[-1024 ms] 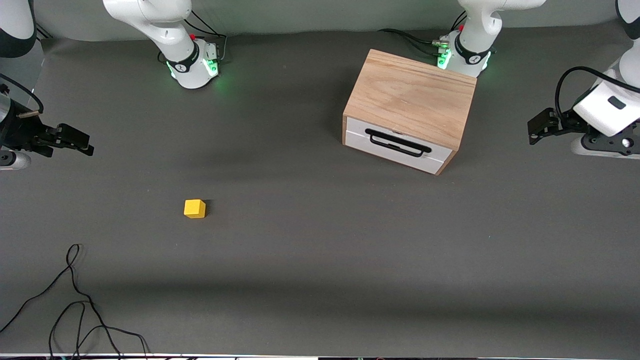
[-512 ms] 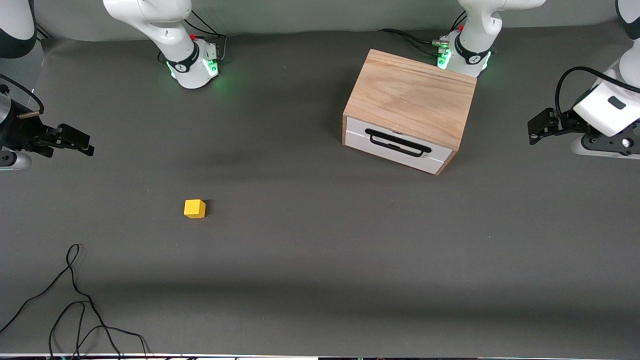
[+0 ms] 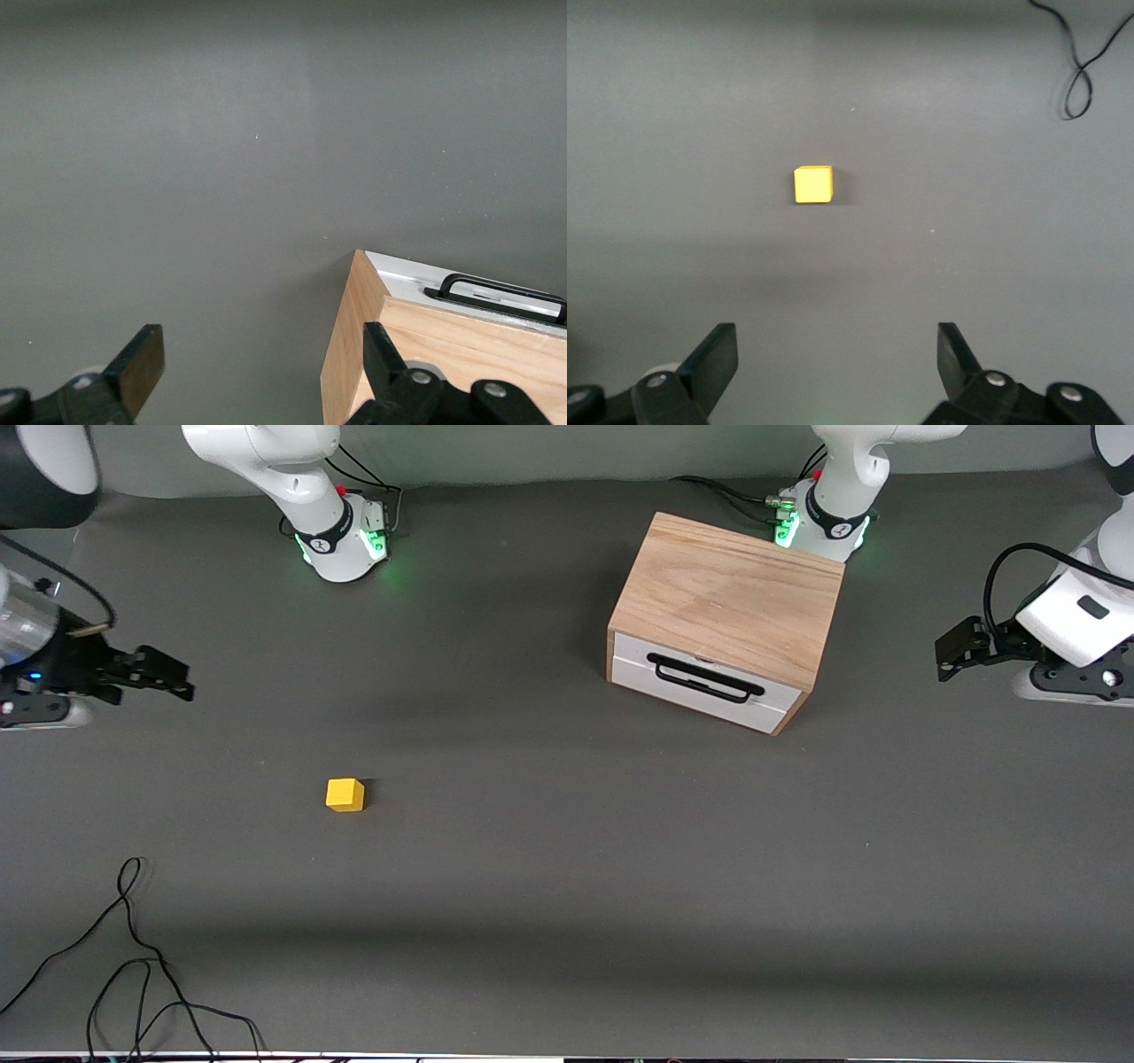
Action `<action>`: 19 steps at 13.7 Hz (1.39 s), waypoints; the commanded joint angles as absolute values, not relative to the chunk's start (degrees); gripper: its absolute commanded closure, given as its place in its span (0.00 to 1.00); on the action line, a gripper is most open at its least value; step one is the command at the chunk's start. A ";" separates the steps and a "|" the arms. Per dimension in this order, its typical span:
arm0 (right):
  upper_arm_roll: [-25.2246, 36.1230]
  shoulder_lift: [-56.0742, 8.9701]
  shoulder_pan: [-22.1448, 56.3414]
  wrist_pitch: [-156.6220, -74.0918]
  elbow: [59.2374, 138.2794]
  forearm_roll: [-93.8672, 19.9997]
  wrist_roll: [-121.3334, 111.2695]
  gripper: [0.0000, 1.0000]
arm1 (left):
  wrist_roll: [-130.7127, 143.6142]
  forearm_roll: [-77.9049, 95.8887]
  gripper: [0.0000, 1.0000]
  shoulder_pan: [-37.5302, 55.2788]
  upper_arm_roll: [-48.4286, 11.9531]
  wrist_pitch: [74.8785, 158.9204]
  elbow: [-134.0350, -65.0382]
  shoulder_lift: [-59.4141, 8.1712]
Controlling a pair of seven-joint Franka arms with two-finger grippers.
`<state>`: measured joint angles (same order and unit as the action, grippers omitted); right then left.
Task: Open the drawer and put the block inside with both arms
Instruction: 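Move the right gripper out toward the yellow cube, then lower the open right gripper around the yellow cube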
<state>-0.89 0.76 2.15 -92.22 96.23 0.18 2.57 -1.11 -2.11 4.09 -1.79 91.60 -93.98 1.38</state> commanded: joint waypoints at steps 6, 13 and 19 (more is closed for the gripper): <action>-0.97 1.50 6.41 -96.94 99.84 -0.09 7.11 0.00 | -1.76 -2.73 0.00 3.87 -1.93 91.32 -94.13 1.58; -0.44 0.27 7.38 -113.00 111.08 -1.14 7.47 0.00 | -1.76 -2.73 0.00 3.87 -1.93 91.41 -94.04 1.49; -0.53 -6.76 7.47 -126.46 115.49 -1.23 8.96 0.00 | -1.76 -2.72 0.00 3.87 -1.93 91.41 -94.04 1.41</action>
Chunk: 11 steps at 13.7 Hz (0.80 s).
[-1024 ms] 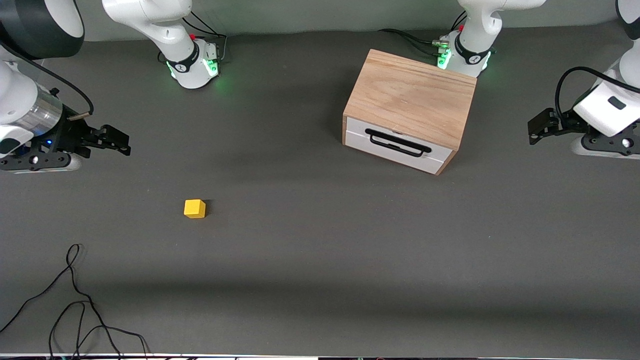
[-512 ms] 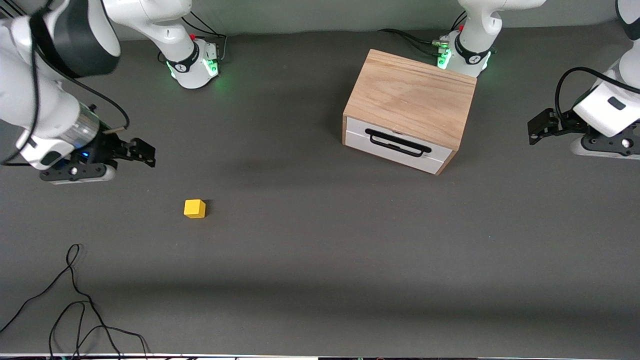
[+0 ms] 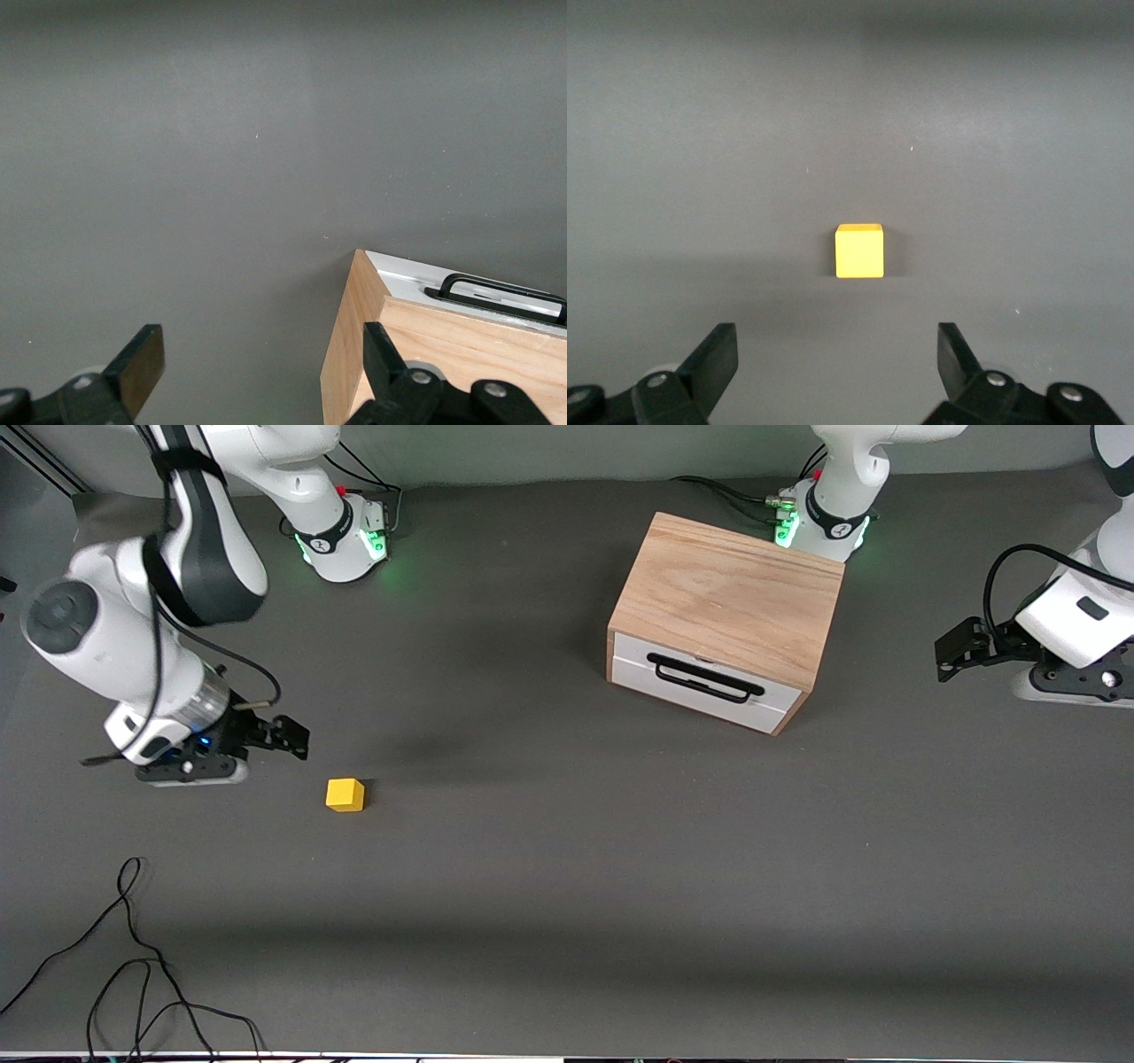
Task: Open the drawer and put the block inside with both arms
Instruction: 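Lower the open right gripper around the yellow cube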
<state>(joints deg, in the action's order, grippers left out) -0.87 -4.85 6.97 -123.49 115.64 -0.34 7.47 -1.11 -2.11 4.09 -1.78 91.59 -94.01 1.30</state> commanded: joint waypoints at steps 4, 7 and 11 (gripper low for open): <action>-0.53 -10.36 7.47 -134.71 119.34 -1.23 9.49 0.00 | -1.76 -2.72 0.00 3.87 -1.93 91.41 -94.04 1.41; -0.53 -13.96 7.56 -143.15 122.60 -1.23 10.37 0.00 | -1.76 -2.72 0.00 3.87 -1.93 91.41 -94.04 1.41; -0.53 -18.53 7.56 -149.14 123.13 -1.23 10.37 0.00 | -1.76 -2.72 0.00 3.87 -1.93 91.41 -94.04 1.41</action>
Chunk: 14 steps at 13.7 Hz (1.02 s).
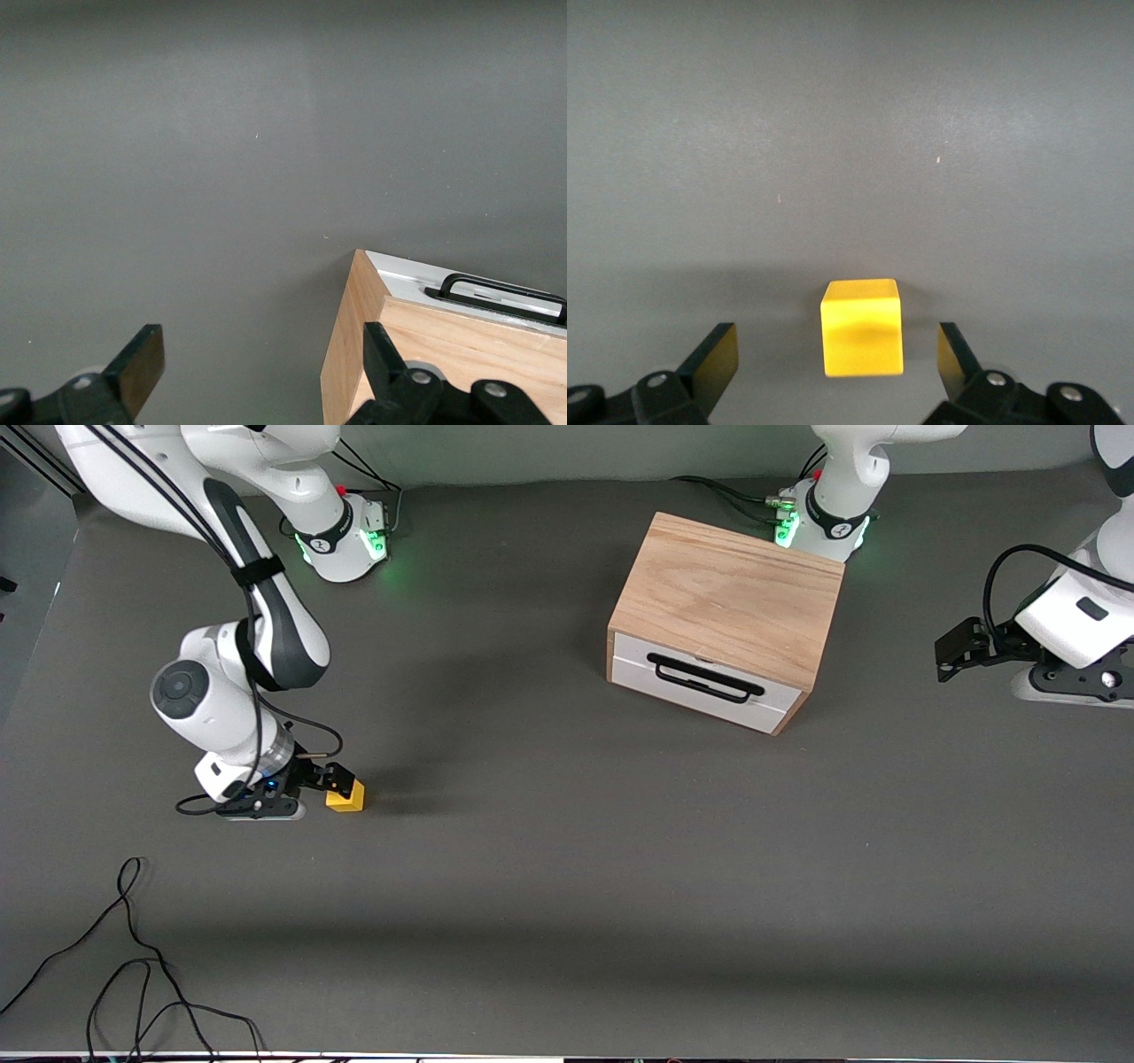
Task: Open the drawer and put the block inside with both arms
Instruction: 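Lower the open right gripper around the yellow cube, then close the right gripper on the cube while the left gripper reaches the drawer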
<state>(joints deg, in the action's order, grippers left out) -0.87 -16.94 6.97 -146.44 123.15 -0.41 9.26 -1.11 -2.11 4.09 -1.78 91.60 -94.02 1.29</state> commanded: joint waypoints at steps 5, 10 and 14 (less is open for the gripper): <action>-0.53 -22.15 7.91 -156.77 125.93 -1.23 12.30 0.00 | -1.76 -2.64 0.00 3.87 -1.93 91.32 -94.04 1.41; -0.53 -24.96 8.35 -159.70 126.48 -1.32 12.48 0.00 | -1.41 -2.20 0.00 3.95 -1.93 90.19 -94.04 0.80; -0.44 -25.14 8.26 -159.70 126.30 -1.32 12.57 0.00 | 8.73 -0.79 0.00 5.53 -3.25 85.34 -94.48 -0.08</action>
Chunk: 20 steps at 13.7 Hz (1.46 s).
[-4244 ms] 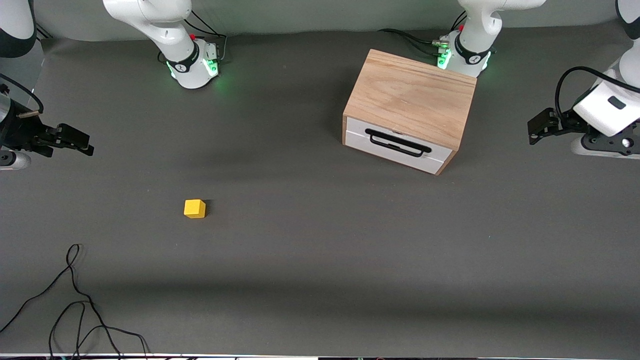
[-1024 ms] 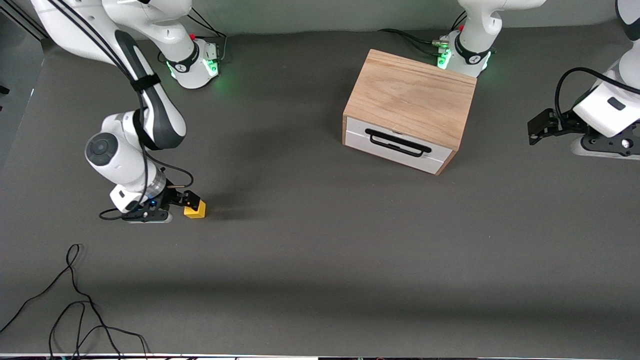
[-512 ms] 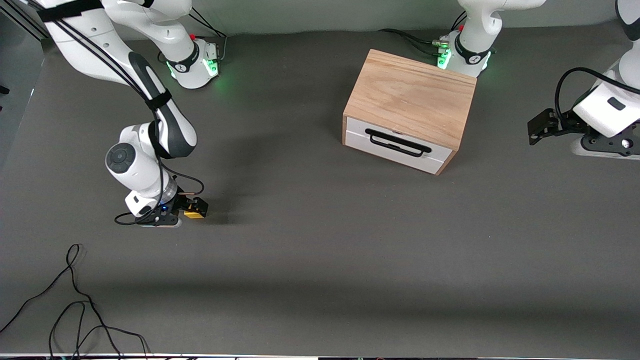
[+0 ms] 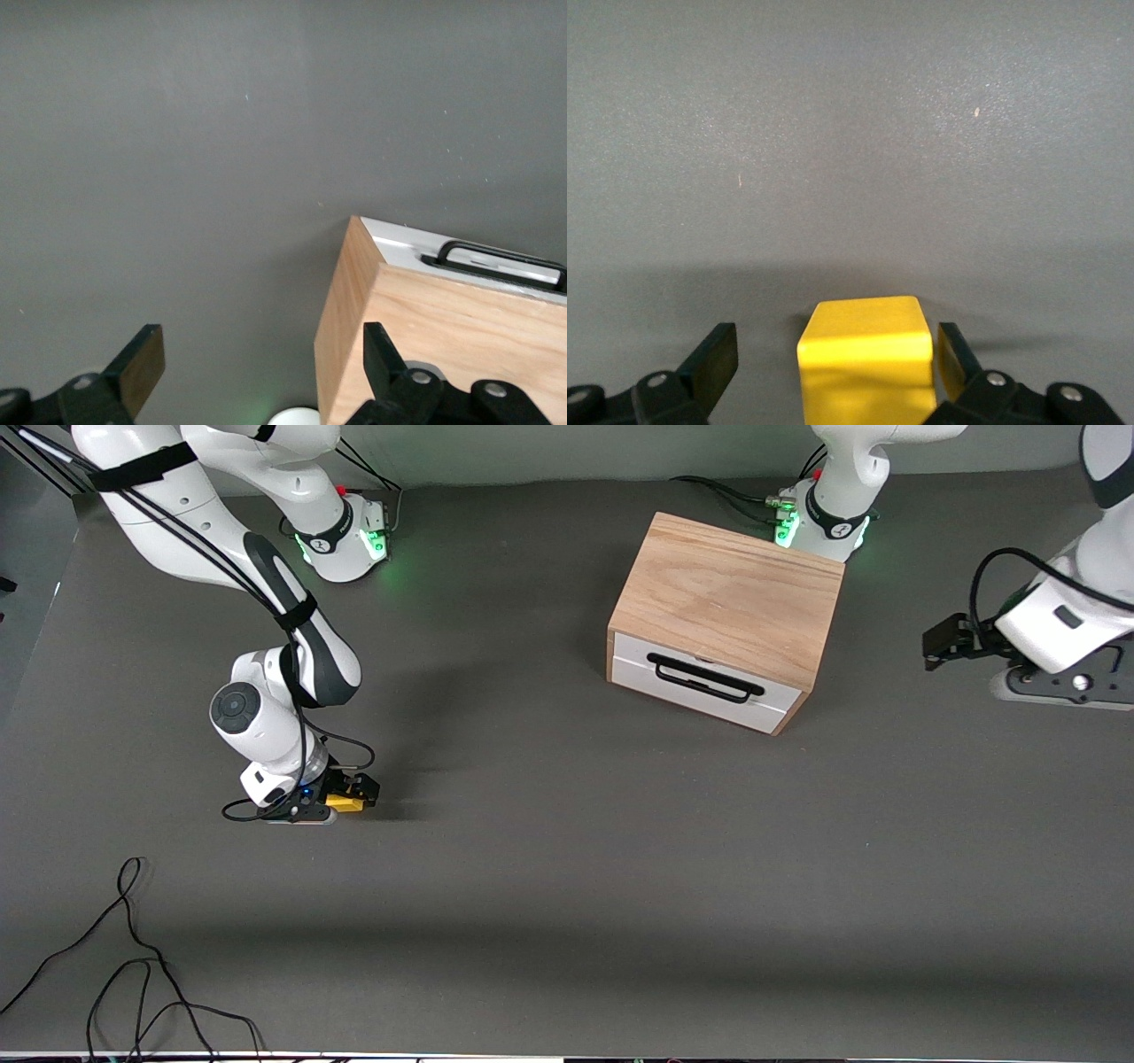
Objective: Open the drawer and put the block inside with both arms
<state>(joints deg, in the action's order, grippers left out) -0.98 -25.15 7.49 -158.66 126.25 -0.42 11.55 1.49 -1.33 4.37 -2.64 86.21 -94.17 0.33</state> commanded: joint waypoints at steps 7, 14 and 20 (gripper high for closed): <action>-0.44 -25.05 8.26 -159.43 126.30 -1.23 11.95 0.71 | 53.48 0.53 0.00 15.19 -9.14 91.57 -94.39 -11.41; -0.35 -19.18 8.26 -152.08 124.29 -0.79 11.69 0.71 | 79.35 1.67 0.00 23.11 -9.14 99.40 -94.66 -25.12; 0.35 -9.59 8.17 -123.81 111.13 -0.62 7.75 0.71 | 80.95 4.39 0.00 24.08 -9.14 99.24 -96.68 -27.51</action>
<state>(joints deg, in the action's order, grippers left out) -0.88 -12.66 7.50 -133.32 116.23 -0.38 10.41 79.80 3.39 23.59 -9.81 100.00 -95.37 -28.54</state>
